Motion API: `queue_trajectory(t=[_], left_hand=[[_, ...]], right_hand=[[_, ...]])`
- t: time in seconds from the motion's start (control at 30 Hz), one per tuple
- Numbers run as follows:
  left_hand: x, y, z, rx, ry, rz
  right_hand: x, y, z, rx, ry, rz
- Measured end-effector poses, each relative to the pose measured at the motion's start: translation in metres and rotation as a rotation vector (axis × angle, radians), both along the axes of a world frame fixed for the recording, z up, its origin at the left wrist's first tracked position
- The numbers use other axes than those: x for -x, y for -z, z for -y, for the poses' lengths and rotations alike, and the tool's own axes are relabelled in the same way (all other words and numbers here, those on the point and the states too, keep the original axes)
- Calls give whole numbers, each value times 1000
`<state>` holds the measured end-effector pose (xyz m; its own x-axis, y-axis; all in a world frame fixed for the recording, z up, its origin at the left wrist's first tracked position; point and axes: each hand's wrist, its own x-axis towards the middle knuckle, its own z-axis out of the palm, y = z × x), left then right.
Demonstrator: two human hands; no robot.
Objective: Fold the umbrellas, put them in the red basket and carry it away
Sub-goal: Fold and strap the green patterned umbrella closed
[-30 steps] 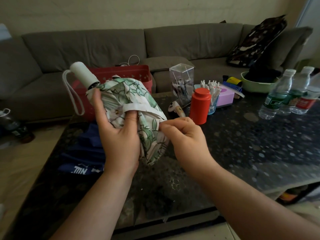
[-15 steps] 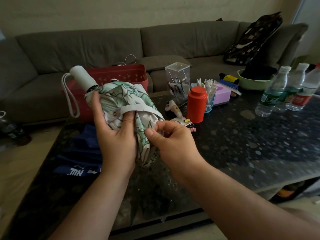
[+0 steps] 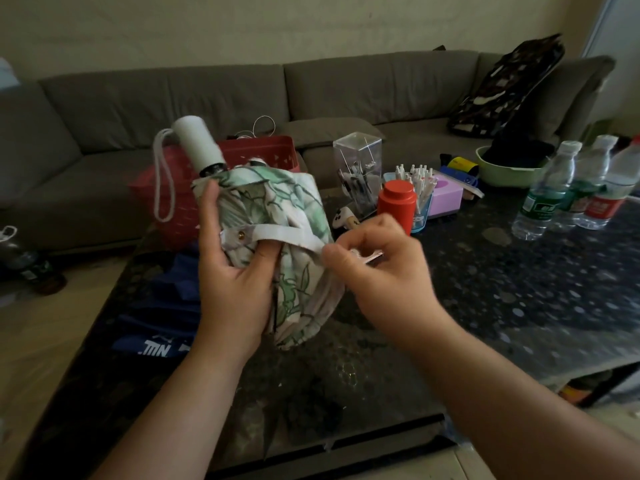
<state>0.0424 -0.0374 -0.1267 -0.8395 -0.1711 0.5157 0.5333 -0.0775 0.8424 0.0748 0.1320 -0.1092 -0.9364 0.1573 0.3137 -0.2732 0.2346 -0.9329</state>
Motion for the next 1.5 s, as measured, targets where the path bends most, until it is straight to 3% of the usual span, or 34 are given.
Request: queue_trajectory(t=[0.1, 0.3, 0.47, 0.7, 0.87, 0.97, 1.07, 1.2, 1.43, 1.5], left_hand=[[-7, -3, 5, 82, 179, 51], [-19, 3, 3, 182, 390, 105], [-22, 5, 2, 177, 404, 135], [-19, 2, 3, 160, 438, 190], [-17, 4, 6, 87, 584, 224], [-19, 1, 1, 104, 646, 259], [-19, 3, -2, 76, 595, 255], [-18, 3, -4, 144, 450, 234], [-19, 7, -8, 362, 333, 186], [-21, 7, -9, 291, 398, 215]], right_hand=[[7, -7, -18, -98, 21, -138], [13, -6, -31, -154, -60, -234], [14, -7, -40, -53, -102, -206], [15, -5, -47, -103, -156, -73], [20, 3, -53, 131, -403, 92], [26, 16, -44, 155, -383, 153], [26, 16, -37, 45, -258, 160], [19, 5, -32, 129, -73, 95], [12, 9, -10, -155, -156, 183], [22, 18, -15, -30, -269, 228]])
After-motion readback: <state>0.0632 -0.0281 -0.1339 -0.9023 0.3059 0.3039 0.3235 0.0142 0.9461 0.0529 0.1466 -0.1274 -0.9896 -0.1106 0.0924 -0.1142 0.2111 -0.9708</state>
